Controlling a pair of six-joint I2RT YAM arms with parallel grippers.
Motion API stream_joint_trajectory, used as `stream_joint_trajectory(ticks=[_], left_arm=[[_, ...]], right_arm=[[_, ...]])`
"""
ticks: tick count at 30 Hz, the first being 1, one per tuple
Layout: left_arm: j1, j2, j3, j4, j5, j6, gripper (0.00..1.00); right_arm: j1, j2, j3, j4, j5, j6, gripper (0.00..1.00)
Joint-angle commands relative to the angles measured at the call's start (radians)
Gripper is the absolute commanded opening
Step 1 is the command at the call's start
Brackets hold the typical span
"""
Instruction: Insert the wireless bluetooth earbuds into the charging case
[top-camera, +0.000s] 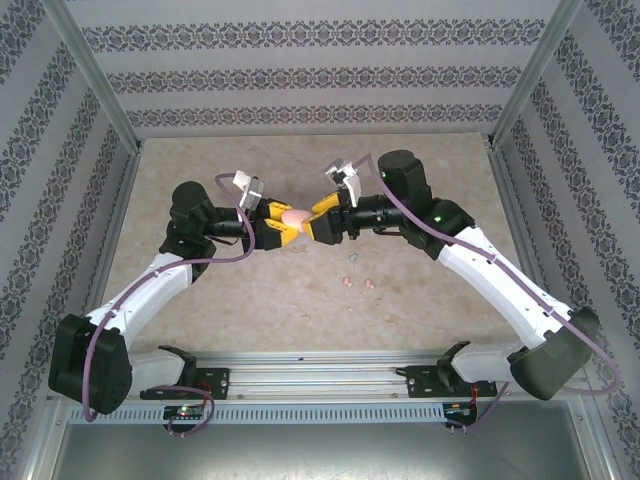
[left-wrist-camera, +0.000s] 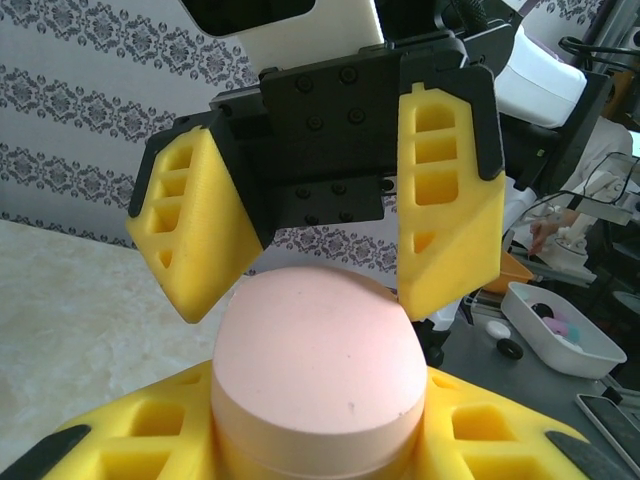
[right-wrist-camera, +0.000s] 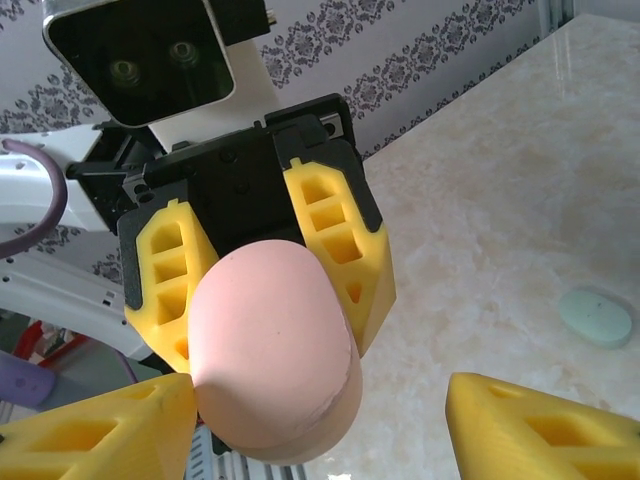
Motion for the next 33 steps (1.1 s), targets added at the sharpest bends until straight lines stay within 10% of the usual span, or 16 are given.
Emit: stream_joint_trajectory(ticks=[1,28,33], left_arm=[[-0.001,-0.029,0.018,0.049,0.054,-0.017,0.13],[0.000,-0.036,0.012,0.016,0.065,-0.007,0.13],[0.000,-0.034,0.017,0.016,0.066,-0.010,0.13]], right_arm=[[0.009,0.022,0.054,-0.049,0.021,-0.077,0.66],[0.032,0.126,0.177,-0.194,0.003,-0.188,0.67],[0.033,0.137,0.197,-0.188,0.048,-0.173,0.53]])
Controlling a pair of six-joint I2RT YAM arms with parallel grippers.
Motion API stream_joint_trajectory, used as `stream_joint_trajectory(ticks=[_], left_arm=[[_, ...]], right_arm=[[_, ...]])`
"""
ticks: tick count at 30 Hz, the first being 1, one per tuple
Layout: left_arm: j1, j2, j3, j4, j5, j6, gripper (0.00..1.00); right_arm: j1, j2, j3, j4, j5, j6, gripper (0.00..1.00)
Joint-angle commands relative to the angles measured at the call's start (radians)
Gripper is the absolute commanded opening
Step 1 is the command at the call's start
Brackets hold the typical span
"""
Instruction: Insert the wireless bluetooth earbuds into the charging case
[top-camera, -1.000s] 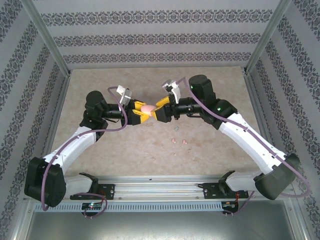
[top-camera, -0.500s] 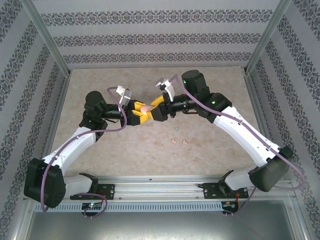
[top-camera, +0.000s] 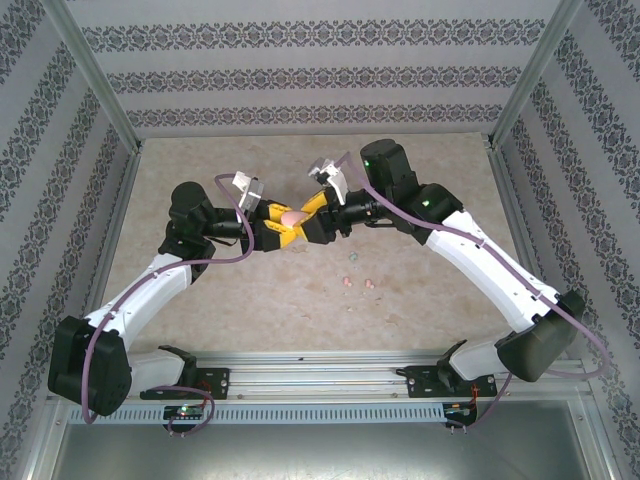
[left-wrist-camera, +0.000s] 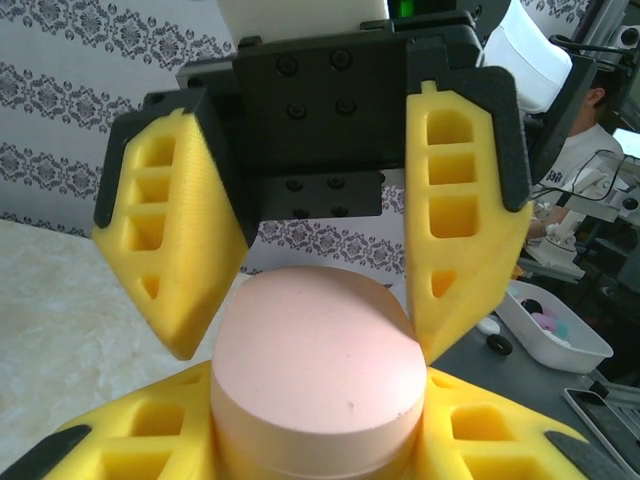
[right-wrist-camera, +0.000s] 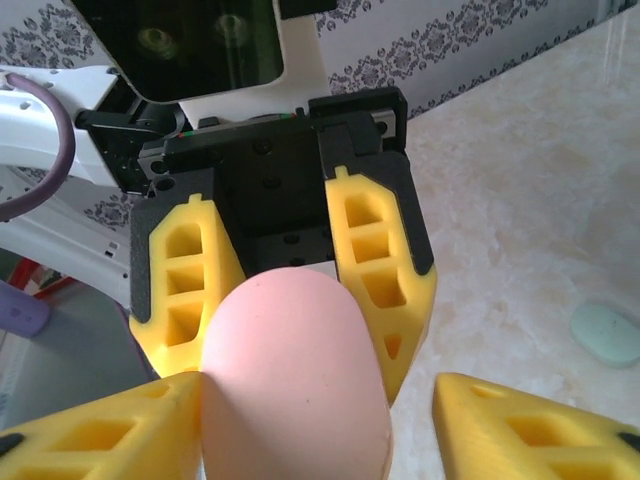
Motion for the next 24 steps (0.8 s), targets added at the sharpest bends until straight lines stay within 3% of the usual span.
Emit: stream_joint_trajectory(ticks=[1,3,6,10,15,24], left_arm=[[0.001,-0.025,0.018,0.025,0.051,-0.003,0.13],[0.001,-0.025,0.017,0.026,0.050,-0.002,0.13],[0.001,-0.028,0.017,0.025,0.050,0.004,0.13],[0.001,-0.035,0.011,0.025,0.043,0.020,0.12],[0.001,-0.037,0.011,0.024,0.037,0.029,0.12],[0.001,-0.064,-0.009,-0.050,-0.020,0.102,0.13]], right_arm=[[-0.004,0.030,0.034,-0.015,0.089,0.016,0.49],[-0.024,0.044,0.050,-0.008,0.057,0.076,0.41],[-0.040,0.037,0.029,0.048,0.026,0.135,0.39],[-0.066,0.012,-0.019,0.134,-0.003,0.208,0.44],[-0.082,-0.004,-0.031,0.125,0.065,0.223,0.53],[-0.088,-0.003,-0.040,0.103,0.155,0.246,0.58]])
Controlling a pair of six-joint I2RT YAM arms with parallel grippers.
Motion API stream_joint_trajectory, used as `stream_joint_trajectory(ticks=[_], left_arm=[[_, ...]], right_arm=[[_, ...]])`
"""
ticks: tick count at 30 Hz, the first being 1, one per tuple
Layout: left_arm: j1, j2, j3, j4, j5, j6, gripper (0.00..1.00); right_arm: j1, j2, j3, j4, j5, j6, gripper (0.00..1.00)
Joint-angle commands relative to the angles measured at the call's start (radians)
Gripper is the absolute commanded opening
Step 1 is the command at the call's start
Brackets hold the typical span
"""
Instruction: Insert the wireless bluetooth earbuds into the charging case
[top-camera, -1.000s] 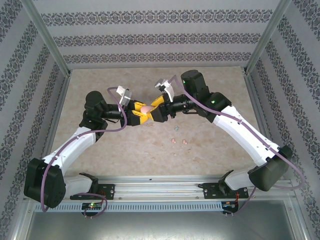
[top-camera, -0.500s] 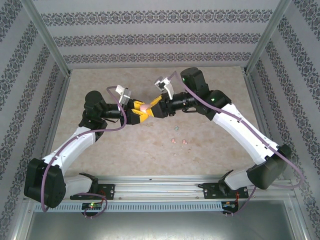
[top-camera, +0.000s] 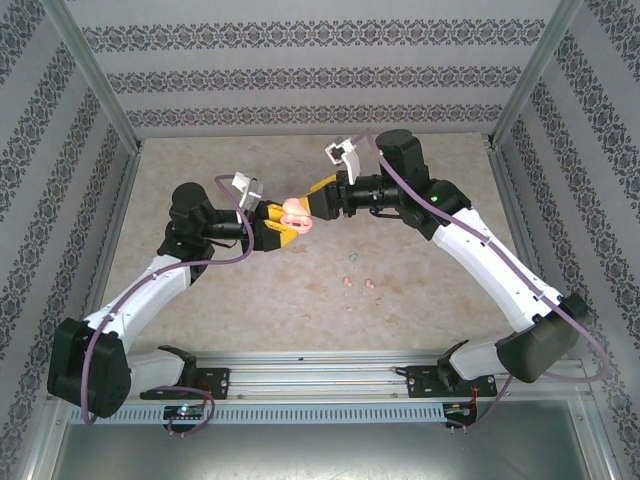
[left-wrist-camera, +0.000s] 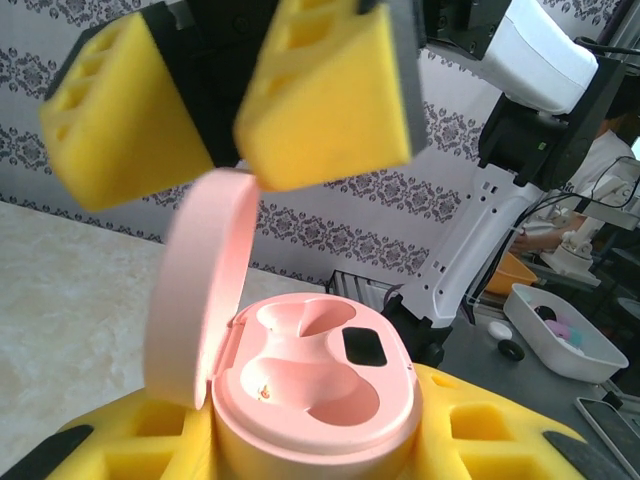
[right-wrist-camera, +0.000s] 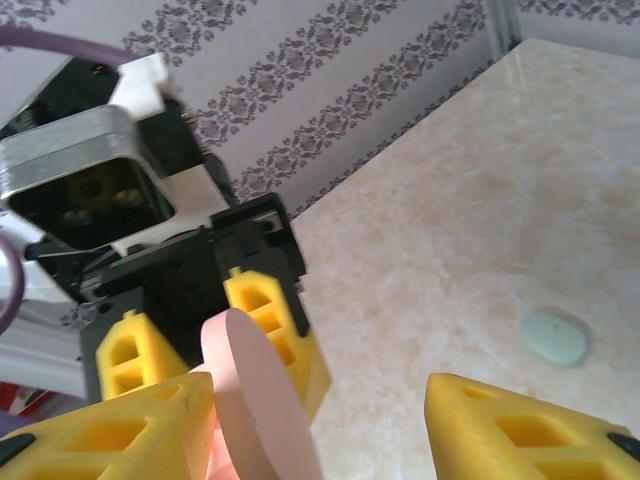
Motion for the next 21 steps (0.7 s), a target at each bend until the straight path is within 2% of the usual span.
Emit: stream_joint_trajectory(ticks=[1,21], left_arm=[[-0.004,-0.050,0.004,0.001,0.007,0.069,0.13],[-0.004,-0.051,-0.037,-0.023,-0.090,0.083,0.12]], right_arm=[[-0.009,0.006,-0.024,-0.025,0.083,0.029,0.58],[-0.003,-0.044,-0.022,-0.041,0.110,0.136,0.64]])
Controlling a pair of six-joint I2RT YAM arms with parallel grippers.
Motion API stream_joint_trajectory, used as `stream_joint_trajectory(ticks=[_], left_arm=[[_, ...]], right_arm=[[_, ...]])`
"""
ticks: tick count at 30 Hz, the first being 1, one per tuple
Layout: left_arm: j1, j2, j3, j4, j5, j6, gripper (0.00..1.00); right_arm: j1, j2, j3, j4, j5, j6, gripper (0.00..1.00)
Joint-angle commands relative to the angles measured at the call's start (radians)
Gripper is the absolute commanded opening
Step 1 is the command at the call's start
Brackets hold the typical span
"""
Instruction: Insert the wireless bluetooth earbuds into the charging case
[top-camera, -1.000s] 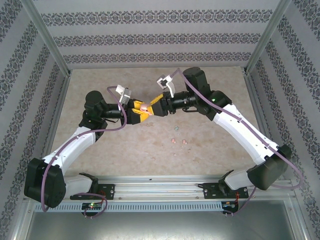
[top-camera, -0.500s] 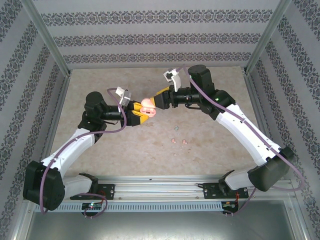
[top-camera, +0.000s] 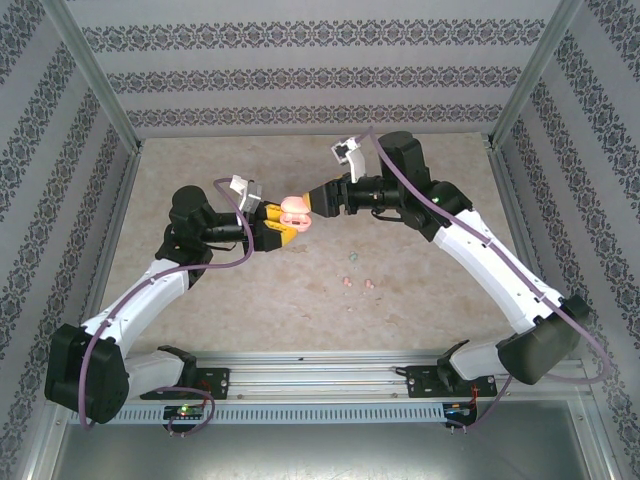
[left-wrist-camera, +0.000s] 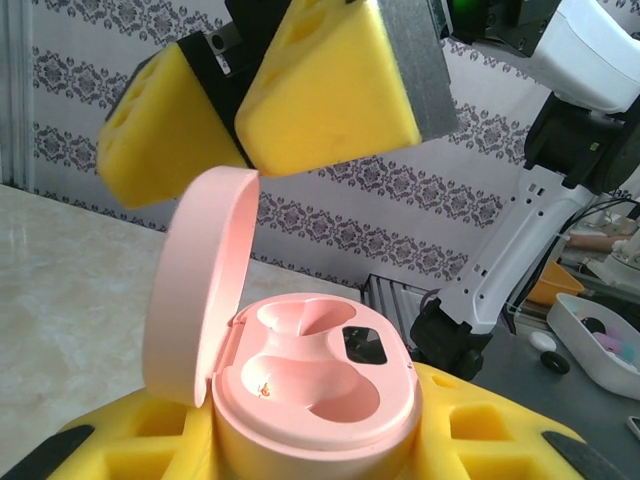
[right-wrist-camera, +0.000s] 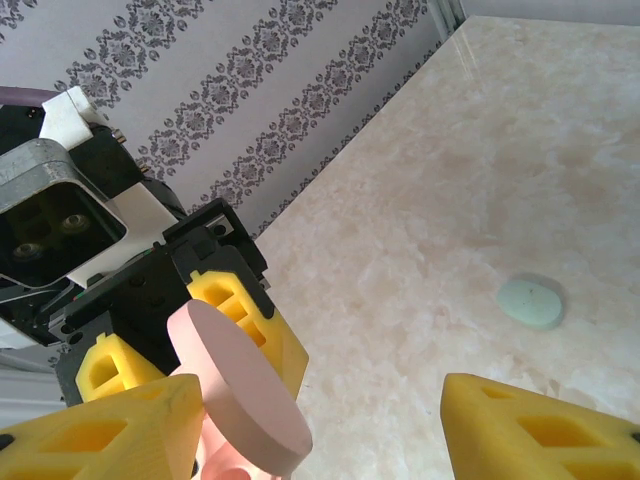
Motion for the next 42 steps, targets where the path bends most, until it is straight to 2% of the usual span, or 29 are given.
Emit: stream_joint_trajectory(ticks=[1,12,19,24,33,38,42], left_arm=[[-0.004,-0.029,-0.015,0.020,-0.006,0.022,0.12],[0.002,-0.028,-0.030,-0.016,-0.051,0.030,0.12],[0.004,-0.030,-0.027,-0.015,-0.039,0.022,0.12],[0.005,-0.029,-0.025,0.005,-0.018,0.000,0.12],[0.005,-0.035,-0.032,0.022,-0.001,-0.024,0.12],[0.004,-0.039,-0.032,0.023,0.007,-0.026,0.12],[0.004,-0.038,-0.031,0.019,0.010,-0.025,0.12]], right_arm=[[-0.003,-0.032,-0.011,-0.019,0.035,0.032,0.64],[0.006,-0.075,-0.003,-0.095,0.117,0.060,0.63],[0.120,-0.134,-0.074,-0.112,0.221,-0.156,0.67],[0.168,-0.111,-0.069,-0.132,0.256,-0.235,0.71],[0.182,-0.021,0.014,-0.189,0.265,-0.313,0.71],[0.179,-0.002,0.045,-0.195,0.298,-0.315,0.71],[0.161,0.001,0.056,-0.190,0.270,-0.296,0.70]])
